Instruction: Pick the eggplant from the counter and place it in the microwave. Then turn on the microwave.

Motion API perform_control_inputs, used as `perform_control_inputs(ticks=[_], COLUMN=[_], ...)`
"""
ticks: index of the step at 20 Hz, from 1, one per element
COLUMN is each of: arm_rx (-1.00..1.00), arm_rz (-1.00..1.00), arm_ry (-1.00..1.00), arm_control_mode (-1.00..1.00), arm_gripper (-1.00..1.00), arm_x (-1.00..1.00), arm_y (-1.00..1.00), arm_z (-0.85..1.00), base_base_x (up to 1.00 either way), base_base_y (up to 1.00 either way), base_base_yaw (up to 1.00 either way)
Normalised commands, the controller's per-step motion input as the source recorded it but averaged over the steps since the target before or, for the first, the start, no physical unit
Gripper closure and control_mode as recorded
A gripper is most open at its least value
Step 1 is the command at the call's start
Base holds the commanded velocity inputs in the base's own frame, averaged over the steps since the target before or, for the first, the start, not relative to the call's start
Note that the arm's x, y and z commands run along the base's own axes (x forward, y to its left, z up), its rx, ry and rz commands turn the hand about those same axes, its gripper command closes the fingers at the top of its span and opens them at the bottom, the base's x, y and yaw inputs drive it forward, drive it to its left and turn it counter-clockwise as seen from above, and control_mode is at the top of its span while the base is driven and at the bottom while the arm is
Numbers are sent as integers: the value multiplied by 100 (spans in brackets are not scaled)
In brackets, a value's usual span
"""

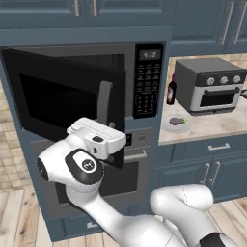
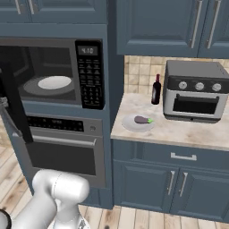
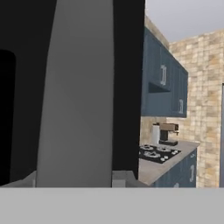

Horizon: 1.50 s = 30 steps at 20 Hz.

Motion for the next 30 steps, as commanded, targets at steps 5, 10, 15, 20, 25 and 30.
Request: perform_control_inputs(ticks=[5, 10, 15, 20, 25, 30], arm_rx=[-1, -1, -1, -1, -2, -2], arm_rz=[-7, -7, -6, -5, -4, -3], arm_ry=[-3, -2, -1, 0, 0, 0], arm_control_mode=[-100, -100, -100, -100, -100, -100], arm_gripper=[100, 100, 100, 100, 100, 100], arm_x=[-37, -33, -28, -21, -15, -14], arm_y=[16, 19, 21, 23, 26, 29], arm_z=[1, 0, 0, 0, 0, 0], base_base_x=[0, 0, 0, 0, 0, 0], base_base_y=[0, 0, 0, 0, 0, 0], base_base_yaw=[0, 0, 0, 0, 0, 0])
